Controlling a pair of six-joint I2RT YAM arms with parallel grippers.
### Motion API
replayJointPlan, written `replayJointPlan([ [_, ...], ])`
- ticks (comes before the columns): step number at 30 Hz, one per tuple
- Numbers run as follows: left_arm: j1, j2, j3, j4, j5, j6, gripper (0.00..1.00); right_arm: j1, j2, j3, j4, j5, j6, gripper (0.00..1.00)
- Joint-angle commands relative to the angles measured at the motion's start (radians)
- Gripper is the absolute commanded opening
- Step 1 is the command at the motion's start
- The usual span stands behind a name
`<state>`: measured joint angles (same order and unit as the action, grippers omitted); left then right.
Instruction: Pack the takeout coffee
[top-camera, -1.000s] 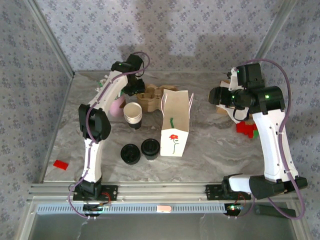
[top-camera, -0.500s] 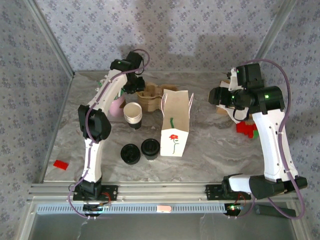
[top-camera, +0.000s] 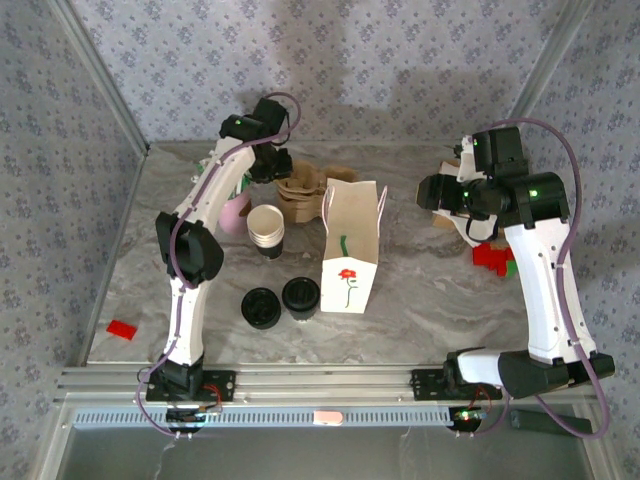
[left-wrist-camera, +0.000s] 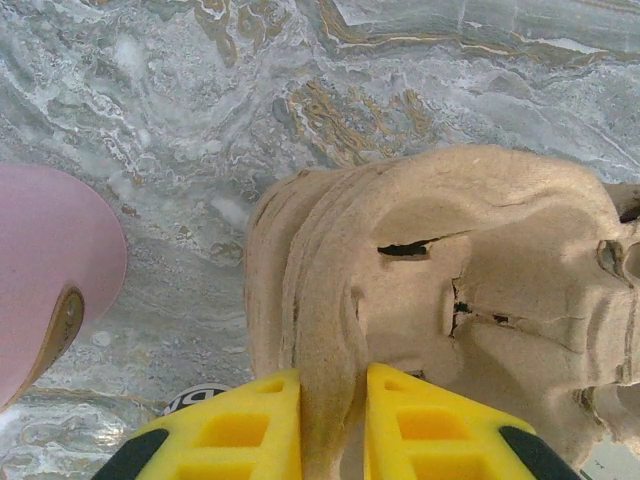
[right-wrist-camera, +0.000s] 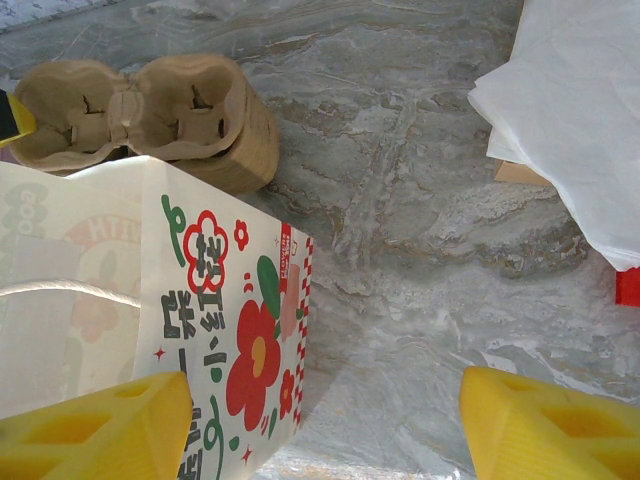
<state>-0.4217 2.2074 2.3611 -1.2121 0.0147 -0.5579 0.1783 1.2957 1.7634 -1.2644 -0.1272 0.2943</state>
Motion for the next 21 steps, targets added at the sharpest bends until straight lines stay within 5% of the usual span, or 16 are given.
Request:
replayJointPlan([
  [1,-0.008,-0.020,0.008,-0.011,0.004,0.006,0.20,-0.002,-0.018,0.011,-0.018,0.014,-0.012,0.73],
  [10,-0.008,-0.008,-0.019,-0.001,0.004,0.012,0.21,-0.001,-0.019,0.000,-0.017,0.017,-0.012,0.73],
  [21,-0.023,-0.027,0.059,-0.019,0.005,0.001,0.05,-0.001,-0.020,0.010,-0.014,0.016,-0.009,0.73],
])
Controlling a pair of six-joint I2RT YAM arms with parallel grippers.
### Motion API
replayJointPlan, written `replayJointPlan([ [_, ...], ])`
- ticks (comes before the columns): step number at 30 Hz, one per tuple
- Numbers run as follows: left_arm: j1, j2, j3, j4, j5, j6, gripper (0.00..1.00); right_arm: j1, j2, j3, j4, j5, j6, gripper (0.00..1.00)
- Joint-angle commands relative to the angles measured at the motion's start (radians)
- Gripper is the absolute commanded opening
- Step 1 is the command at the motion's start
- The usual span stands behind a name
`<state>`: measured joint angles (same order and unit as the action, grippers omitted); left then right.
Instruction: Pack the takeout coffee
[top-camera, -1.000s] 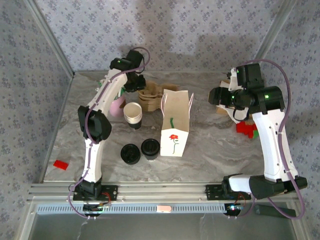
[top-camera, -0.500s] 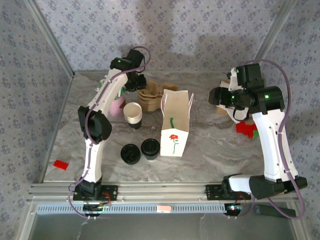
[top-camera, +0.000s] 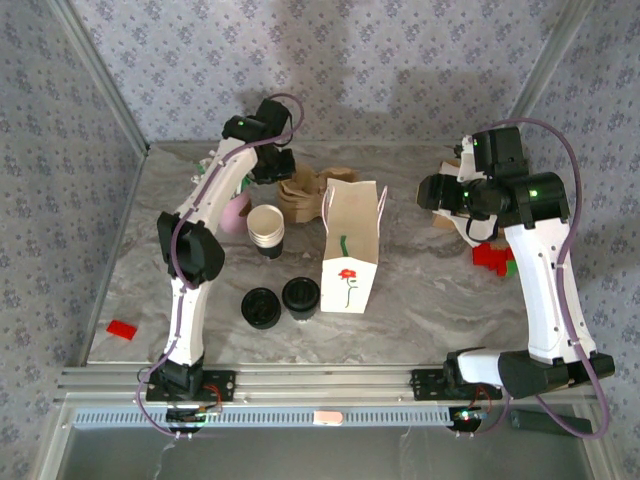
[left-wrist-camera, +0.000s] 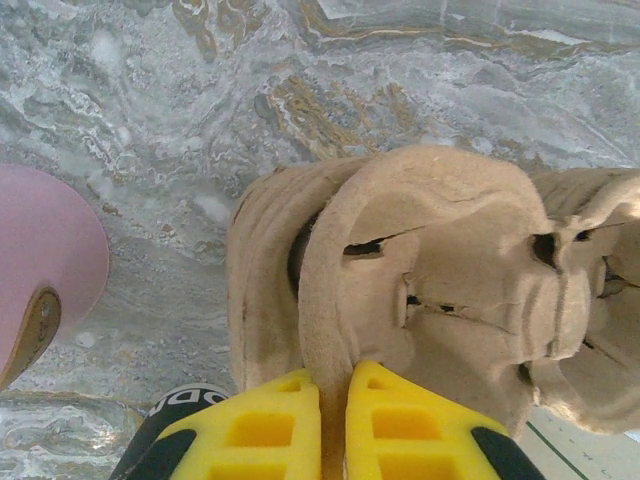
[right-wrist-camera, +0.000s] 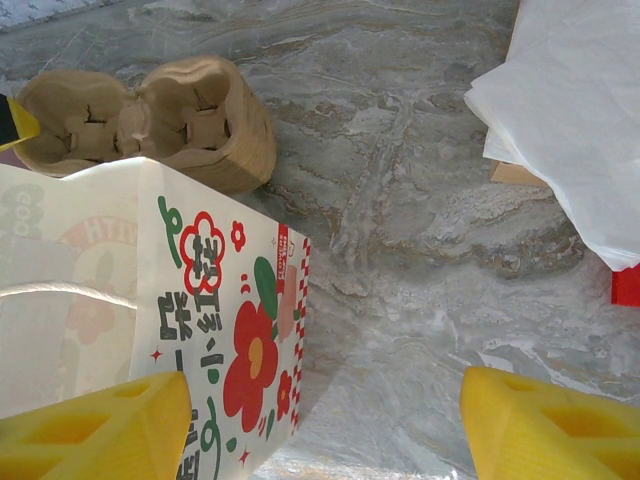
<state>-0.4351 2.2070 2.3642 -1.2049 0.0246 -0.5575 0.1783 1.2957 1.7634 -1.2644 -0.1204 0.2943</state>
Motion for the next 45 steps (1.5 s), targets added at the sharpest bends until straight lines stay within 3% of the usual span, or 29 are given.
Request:
replayJointPlan([
  [1,-0.013,-0.028,0.071,-0.031,-0.005,-0.001,0.05,-0.002,-0.019,0.015,-0.017,0.010,-0.009,0.73],
  [25,-0.068,-0.153,0.265,0.042,0.040,-0.036,0.00,-0.007,-0.003,0.227,-0.011,-0.004,0.028,0.75],
  [45,-0.239,-0.321,0.297,0.096,0.018,0.061,0.01,0.028,0.084,0.222,0.401,-0.364,0.145,0.79],
])
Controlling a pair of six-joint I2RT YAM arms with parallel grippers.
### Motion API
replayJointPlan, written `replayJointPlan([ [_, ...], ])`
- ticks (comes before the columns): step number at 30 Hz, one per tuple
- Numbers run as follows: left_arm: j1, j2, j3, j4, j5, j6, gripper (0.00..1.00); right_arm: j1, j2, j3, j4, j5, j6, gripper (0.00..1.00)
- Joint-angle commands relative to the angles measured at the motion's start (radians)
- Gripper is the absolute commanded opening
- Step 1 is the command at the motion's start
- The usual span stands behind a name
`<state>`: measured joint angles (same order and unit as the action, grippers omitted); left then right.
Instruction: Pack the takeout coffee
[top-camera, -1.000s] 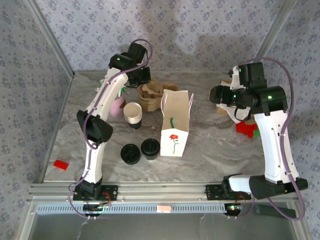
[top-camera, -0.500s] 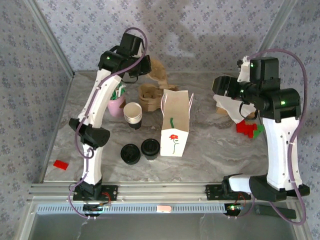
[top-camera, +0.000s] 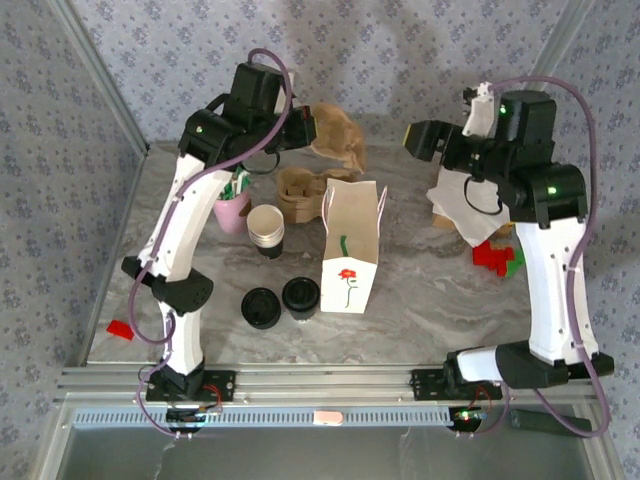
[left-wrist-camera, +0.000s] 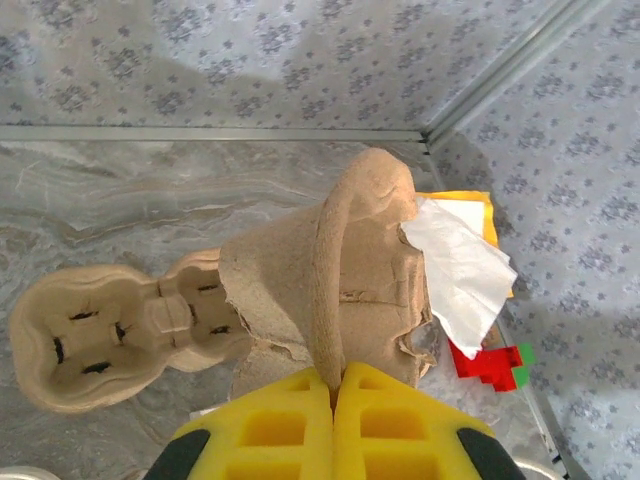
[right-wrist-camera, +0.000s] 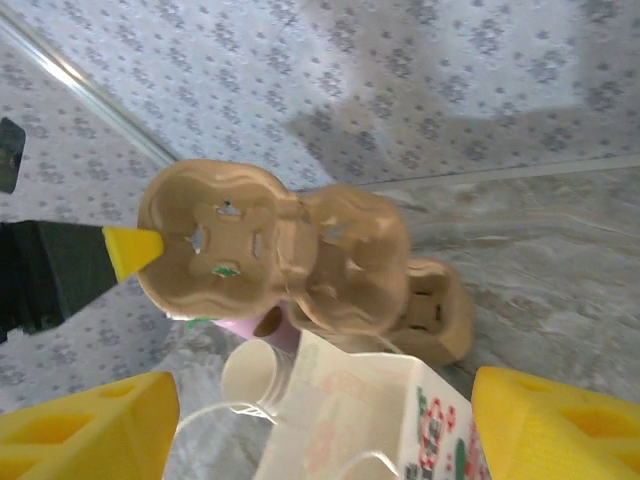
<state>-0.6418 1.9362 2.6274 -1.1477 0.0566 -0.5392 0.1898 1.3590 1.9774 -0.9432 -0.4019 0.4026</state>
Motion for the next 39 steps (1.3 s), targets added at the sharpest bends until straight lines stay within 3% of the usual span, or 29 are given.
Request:
replayJointPlan([
  [1,-0.044,-0.057,0.033,0.044,-0.022,0.050,0.01,0.024,0.030,0.008,0.088,-0.094,0.042,0.79],
  [12,-0.124,-0.108,0.029,0.049,-0.050,0.058,0.02,0.118,0.092,0.006,0.086,-0.108,0.035,0.79],
  [26,-0.170,-0.123,0.022,0.049,-0.069,0.053,0.02,0.140,0.109,-0.087,0.168,-0.069,0.079,0.78],
  [39,-0.180,-0.132,-0.009,0.066,-0.077,0.035,0.02,0.191,0.132,-0.066,0.175,-0.009,0.090,0.64],
])
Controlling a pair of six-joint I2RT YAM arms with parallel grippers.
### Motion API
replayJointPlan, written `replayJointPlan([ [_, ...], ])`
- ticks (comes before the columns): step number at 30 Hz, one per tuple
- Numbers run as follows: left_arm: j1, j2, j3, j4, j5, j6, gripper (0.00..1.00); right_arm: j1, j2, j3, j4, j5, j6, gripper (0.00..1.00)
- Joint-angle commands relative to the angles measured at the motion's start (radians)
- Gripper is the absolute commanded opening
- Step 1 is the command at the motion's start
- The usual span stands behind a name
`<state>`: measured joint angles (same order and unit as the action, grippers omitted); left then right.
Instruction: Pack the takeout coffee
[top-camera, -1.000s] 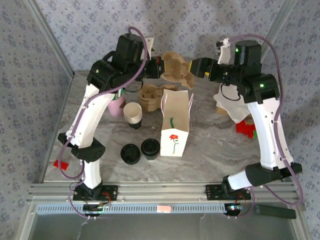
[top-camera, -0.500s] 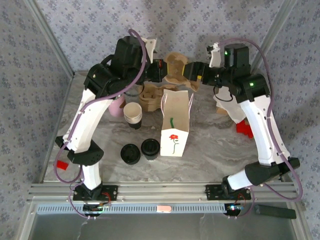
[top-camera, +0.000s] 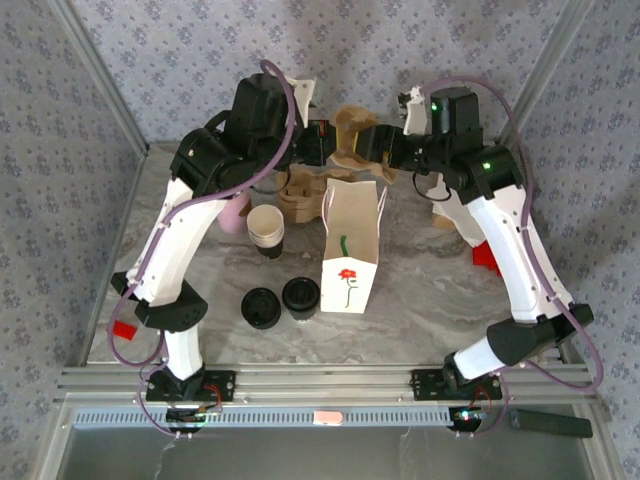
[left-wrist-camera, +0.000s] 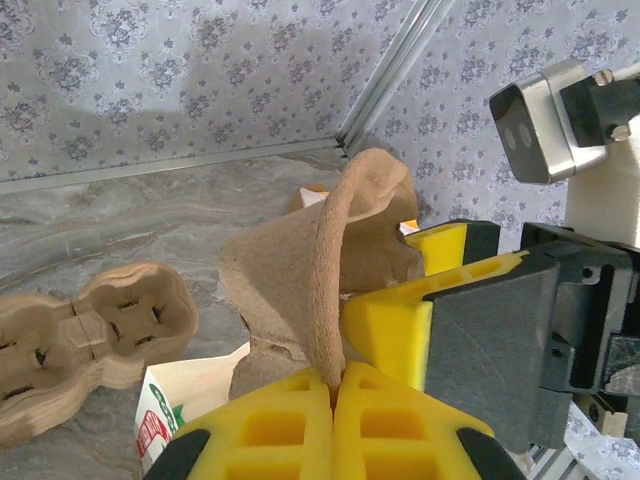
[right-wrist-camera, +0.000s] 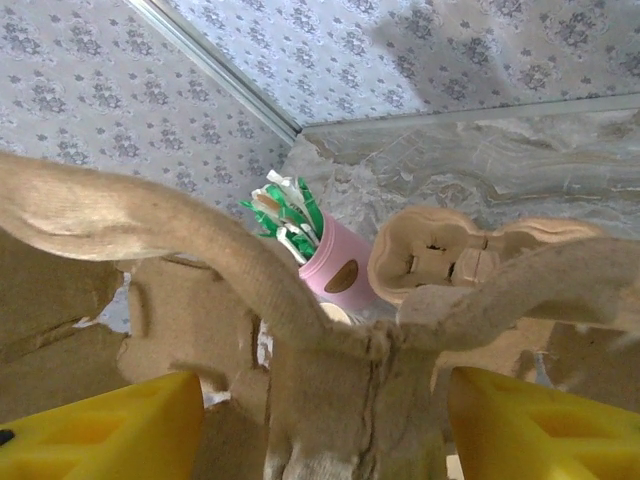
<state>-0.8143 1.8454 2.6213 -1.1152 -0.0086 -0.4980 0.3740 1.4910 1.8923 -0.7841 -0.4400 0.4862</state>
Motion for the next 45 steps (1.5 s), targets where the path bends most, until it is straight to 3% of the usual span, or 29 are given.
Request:
replayJointPlan([
  [1,-0.007,-0.041,-0.002,0.032,-0.013,-0.007,0.02,0.008,0.001,0.019,0.017,0.033,0.007,0.61],
  [6,-0.011,-0.043,-0.010,0.033,-0.016,-0.010,0.03,0.013,-0.003,0.019,0.022,0.050,0.011,0.51],
  [22,-0.012,-0.051,-0.012,0.030,-0.029,-0.005,0.12,0.019,-0.010,0.016,0.022,0.080,0.017,0.37],
  [29,-0.012,-0.061,-0.019,0.031,-0.037,0.001,0.23,0.016,-0.022,0.016,0.013,0.091,0.022,0.36],
  [34,-0.012,-0.082,-0.040,0.040,-0.050,0.008,0.39,0.004,-0.035,0.017,0.007,0.098,0.022,0.35],
  [37,-0.012,-0.109,-0.061,0.043,-0.071,0.017,0.44,-0.014,-0.047,0.024,0.000,0.098,0.022,0.34],
  [45,-0.011,-0.262,-0.266,0.092,-0.136,0.018,0.47,-0.081,-0.082,0.037,0.001,0.076,0.030,0.32],
])
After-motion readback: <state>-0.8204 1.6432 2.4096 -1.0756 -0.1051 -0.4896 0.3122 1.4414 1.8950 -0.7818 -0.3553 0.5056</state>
